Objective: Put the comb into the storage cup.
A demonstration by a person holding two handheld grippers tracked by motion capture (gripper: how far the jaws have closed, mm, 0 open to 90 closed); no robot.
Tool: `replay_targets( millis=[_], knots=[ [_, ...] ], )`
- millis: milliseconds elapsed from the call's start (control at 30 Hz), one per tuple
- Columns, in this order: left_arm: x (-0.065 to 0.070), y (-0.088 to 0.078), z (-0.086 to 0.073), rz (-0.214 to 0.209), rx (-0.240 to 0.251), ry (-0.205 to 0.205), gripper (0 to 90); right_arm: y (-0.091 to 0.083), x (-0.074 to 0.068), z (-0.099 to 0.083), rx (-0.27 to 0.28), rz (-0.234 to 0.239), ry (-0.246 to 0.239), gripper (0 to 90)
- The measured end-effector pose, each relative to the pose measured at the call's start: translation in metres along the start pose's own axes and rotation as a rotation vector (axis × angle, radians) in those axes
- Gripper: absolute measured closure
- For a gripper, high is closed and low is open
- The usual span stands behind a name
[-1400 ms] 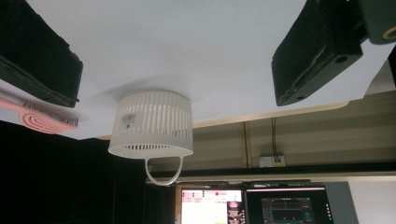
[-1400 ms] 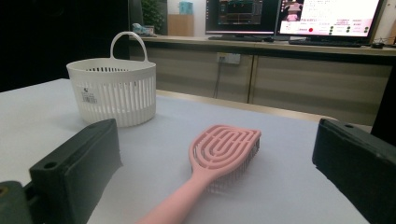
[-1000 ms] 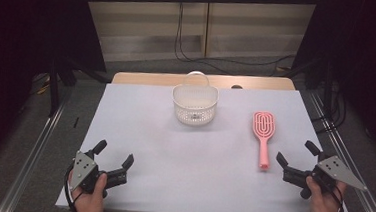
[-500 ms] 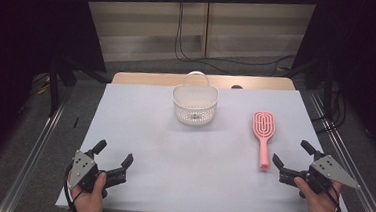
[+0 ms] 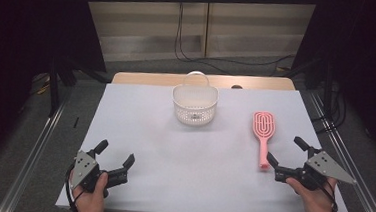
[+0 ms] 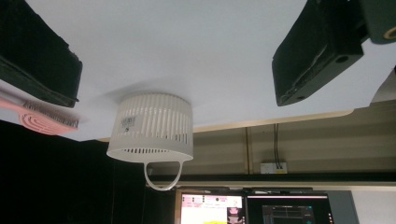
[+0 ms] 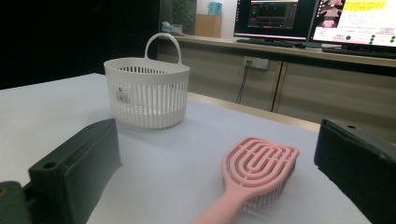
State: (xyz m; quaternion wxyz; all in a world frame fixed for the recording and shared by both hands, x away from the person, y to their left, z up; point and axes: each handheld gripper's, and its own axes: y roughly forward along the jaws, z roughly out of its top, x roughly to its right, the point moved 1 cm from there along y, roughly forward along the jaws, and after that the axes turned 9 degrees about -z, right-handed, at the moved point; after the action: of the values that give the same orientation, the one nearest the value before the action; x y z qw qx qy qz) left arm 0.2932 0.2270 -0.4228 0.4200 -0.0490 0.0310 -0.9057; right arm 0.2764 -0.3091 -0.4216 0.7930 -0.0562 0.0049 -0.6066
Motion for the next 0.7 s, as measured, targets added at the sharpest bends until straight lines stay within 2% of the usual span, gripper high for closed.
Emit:
replay_targets(
  millis=[100, 167, 233, 433, 700],
  knots=[
    [-0.001, 0.000, 0.000, -0.003, -0.001, -0.005, 1.7, 0.001, -0.002, -0.001, -0.006, 0.003, 0.002, 0.5],
    [0.000, 0.000, 0.000, -0.015, 0.015, -0.009, 1.6, 0.005, -0.004, 0.000, -0.003, 0.012, -0.002, 0.5],
    [0.001, 0.000, 0.001, -0.019, 0.015, 0.008, 1.6, 0.006, -0.006, 0.001, 0.000, 0.014, 0.001, 0.6],
    [0.000, 0.005, 0.001, -0.022, 0.019, 0.004, 1.3, 0.015, -0.011, 0.008, 0.001, 0.030, -0.021, 0.7],
    [0.001, 0.005, 0.001, -0.024, 0.012, 0.020, 1.3, 0.032, -0.017, 0.015, 0.004, 0.049, -0.037, 0.5]
  ],
)
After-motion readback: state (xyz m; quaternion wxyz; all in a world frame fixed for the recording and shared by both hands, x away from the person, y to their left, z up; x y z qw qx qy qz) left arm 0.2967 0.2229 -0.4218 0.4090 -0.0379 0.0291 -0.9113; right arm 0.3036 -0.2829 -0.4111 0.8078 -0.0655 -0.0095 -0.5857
